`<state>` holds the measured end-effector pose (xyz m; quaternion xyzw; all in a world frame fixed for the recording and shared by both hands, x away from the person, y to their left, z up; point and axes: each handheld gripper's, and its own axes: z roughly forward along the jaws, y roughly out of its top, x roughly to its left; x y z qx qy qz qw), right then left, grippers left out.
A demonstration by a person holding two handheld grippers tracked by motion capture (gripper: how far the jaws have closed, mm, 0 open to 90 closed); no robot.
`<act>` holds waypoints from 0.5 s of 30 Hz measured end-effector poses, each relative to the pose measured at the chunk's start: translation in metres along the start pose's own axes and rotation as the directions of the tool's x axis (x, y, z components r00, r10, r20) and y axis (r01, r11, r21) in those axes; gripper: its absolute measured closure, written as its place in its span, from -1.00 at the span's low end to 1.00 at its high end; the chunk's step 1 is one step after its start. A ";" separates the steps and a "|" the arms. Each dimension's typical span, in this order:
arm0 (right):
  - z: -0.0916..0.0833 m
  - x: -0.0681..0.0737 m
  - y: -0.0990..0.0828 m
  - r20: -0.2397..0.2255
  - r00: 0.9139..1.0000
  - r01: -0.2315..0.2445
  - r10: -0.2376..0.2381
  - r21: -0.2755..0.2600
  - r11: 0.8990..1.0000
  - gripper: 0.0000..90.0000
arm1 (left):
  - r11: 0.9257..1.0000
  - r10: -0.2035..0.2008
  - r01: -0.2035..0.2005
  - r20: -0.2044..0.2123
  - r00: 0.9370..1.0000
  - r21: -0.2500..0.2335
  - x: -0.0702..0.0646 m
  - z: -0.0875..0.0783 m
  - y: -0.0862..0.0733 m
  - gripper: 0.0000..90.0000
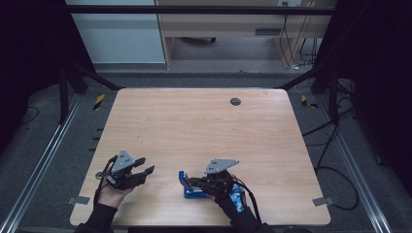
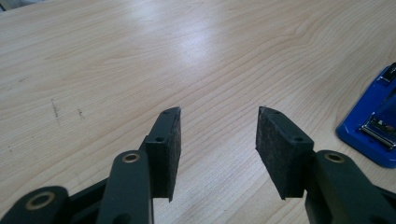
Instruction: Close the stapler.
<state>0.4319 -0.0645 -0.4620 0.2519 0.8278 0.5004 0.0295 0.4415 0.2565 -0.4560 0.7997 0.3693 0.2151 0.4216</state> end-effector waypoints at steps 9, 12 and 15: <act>-0.008 -0.003 -0.003 0.011 1.000 -0.009 0.009 0.003 1.000 1.00 | 1.000 0.002 -0.002 0.005 1.000 0.000 0.000 0.000 0.000 0.11; -0.008 -0.002 -0.004 0.006 1.000 -0.009 0.009 0.001 1.000 1.00 | 1.000 0.003 -0.003 0.005 1.000 0.001 0.000 0.000 -0.001 0.11; -0.006 -0.001 -0.004 0.001 1.000 -0.005 0.005 0.011 1.000 1.00 | 1.000 0.001 -0.001 0.005 1.000 -0.001 0.000 0.000 -0.001 0.10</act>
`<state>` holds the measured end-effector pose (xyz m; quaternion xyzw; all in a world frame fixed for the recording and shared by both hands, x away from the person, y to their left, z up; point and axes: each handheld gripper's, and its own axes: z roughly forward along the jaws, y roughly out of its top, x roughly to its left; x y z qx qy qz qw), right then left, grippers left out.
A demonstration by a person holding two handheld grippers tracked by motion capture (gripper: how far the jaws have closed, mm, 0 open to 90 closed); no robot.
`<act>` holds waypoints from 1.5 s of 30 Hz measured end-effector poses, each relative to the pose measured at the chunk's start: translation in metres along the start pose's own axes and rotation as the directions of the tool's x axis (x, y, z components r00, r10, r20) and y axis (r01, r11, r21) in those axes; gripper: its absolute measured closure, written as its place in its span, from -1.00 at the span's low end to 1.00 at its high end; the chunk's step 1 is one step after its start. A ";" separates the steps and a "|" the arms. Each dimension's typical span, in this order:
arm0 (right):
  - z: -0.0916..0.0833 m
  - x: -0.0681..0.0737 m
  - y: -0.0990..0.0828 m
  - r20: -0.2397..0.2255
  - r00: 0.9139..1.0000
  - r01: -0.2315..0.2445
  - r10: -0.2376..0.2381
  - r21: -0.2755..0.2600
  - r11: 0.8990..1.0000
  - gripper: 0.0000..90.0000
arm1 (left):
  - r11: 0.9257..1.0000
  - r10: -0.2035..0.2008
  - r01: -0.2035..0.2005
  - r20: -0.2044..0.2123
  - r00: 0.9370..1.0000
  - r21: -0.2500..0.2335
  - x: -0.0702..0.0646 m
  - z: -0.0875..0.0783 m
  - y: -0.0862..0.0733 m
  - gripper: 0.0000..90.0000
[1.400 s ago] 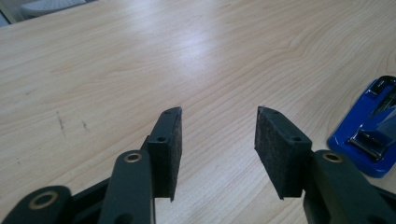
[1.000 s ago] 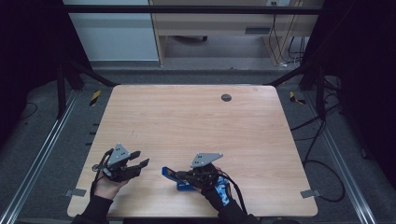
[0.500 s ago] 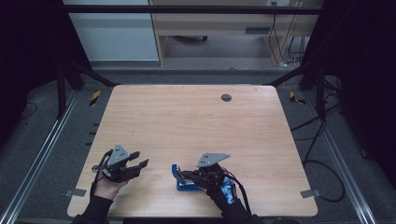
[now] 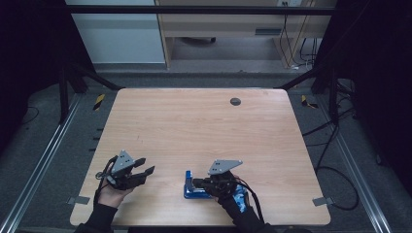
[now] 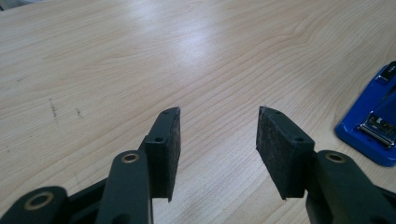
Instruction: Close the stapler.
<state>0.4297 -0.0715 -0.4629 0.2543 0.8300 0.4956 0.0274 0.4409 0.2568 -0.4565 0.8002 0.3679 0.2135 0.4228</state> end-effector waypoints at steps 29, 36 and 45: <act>-0.037 0.002 0.039 0.074 0.997 0.039 -0.028 -0.152 0.988 0.97 | 0.999 -0.032 0.032 -0.041 0.999 -0.007 0.000 -0.006 -0.006 0.11; -0.030 0.016 0.057 0.035 0.997 0.074 -0.069 -0.155 0.985 0.97 | 0.999 -0.034 0.033 -0.041 0.999 -0.004 0.000 -0.005 -0.006 0.11; -0.016 0.023 0.057 0.014 0.996 0.090 -0.089 -0.100 0.991 0.99 | 0.999 -0.036 0.035 -0.040 0.999 -0.003 0.000 -0.006 -0.006 0.11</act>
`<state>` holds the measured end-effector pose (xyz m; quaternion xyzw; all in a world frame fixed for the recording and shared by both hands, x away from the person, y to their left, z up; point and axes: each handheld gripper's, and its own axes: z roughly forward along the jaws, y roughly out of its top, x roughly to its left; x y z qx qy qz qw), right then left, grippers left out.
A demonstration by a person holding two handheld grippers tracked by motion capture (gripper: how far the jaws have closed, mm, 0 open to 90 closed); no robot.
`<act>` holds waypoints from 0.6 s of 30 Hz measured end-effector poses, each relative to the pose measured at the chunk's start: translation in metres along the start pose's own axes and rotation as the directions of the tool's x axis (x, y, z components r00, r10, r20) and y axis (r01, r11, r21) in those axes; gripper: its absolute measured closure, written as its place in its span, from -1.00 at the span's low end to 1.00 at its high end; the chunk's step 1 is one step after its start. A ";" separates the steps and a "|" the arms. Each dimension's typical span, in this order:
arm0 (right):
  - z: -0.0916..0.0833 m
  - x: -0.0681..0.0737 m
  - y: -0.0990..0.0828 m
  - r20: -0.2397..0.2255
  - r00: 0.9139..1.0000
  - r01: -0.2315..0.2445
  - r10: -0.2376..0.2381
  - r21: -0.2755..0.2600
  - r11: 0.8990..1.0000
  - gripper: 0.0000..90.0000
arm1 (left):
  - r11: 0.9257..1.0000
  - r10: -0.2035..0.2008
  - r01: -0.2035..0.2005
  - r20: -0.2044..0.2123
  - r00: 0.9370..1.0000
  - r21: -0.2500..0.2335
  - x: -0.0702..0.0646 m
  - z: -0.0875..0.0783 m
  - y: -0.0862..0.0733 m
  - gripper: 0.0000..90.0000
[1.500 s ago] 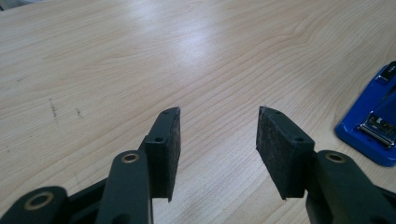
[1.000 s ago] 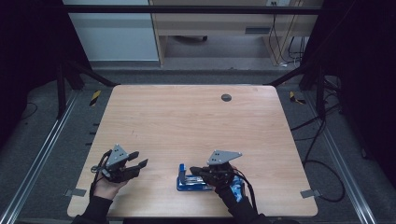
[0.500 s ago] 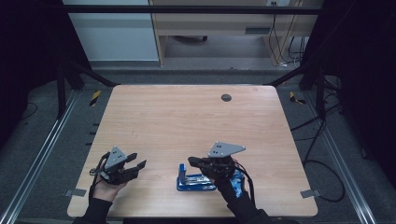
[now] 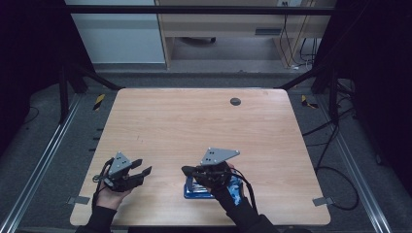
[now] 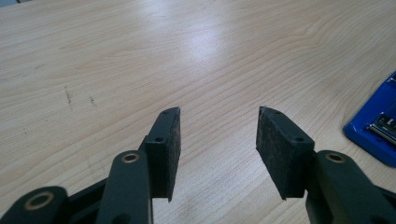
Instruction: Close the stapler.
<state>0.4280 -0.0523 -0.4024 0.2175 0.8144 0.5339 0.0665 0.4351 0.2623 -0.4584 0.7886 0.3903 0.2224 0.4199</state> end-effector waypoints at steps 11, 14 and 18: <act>-0.021 -0.013 -0.023 0.049 0.998 -0.036 0.035 0.018 0.999 1.00 | 1.000 -0.004 0.004 0.000 1.000 -0.001 -0.001 0.001 0.000 0.10; -0.026 -0.016 -0.029 0.059 0.997 -0.047 0.045 0.022 0.999 1.00 | 1.000 -0.003 0.003 0.000 1.000 -0.002 -0.001 0.001 0.000 0.10; -0.033 -0.023 -0.041 0.080 0.994 -0.072 0.070 0.032 0.997 0.99 | 1.000 0.000 0.000 0.001 1.000 0.000 -0.001 0.001 0.000 0.10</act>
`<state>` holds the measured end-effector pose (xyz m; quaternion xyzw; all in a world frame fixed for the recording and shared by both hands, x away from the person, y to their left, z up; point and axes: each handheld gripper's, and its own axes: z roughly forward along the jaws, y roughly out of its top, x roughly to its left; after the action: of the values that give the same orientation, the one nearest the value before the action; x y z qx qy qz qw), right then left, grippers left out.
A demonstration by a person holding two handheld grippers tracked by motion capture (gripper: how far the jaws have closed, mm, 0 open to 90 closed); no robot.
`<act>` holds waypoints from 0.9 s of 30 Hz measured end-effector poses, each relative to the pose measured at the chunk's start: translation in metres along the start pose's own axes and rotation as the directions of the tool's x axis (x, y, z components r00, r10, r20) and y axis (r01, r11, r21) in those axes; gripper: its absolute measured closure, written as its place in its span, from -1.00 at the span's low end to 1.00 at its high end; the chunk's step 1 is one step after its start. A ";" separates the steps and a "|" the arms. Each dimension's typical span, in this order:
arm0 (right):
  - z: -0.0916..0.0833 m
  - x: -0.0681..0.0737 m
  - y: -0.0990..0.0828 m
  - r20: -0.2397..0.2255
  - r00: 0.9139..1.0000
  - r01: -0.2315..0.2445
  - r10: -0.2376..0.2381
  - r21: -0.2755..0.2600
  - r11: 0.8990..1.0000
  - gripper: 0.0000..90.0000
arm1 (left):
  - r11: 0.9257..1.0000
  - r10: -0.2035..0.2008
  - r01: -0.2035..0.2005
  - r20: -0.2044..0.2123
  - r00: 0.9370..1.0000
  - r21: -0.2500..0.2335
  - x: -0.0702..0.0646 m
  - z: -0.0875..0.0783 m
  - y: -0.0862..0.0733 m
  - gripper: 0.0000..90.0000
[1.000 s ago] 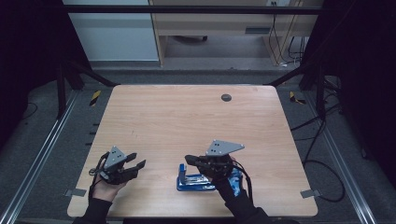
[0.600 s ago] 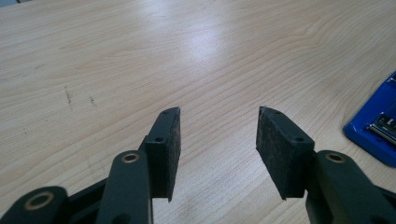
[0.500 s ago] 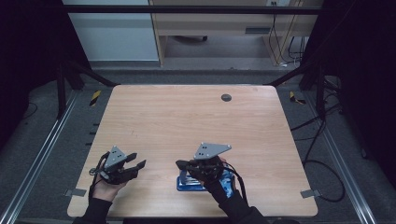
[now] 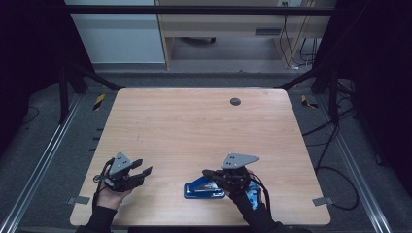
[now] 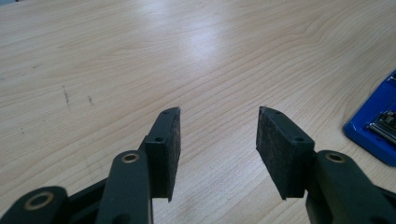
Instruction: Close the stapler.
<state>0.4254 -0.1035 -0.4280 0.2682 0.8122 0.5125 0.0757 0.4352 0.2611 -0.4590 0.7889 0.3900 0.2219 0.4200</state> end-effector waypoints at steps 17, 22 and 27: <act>-0.007 -0.014 -0.024 0.029 0.999 -0.038 0.036 0.053 0.998 1.00 | 1.000 0.008 -0.008 0.006 1.000 0.004 -0.002 0.001 0.000 0.10; -0.005 -0.017 -0.031 0.049 0.998 -0.038 0.034 0.083 0.996 1.00 | 1.000 0.010 -0.010 0.006 1.000 0.007 -0.002 0.001 0.000 0.10; -0.005 -0.019 -0.036 0.068 0.997 -0.041 0.034 0.102 0.994 1.00 | 1.000 0.010 -0.011 0.008 1.000 0.006 -0.002 0.001 0.000 0.10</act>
<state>0.4262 -0.1294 -0.4599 0.3041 0.8294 0.4620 0.0790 0.4346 0.2588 -0.4595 0.7931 0.3849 0.2198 0.4178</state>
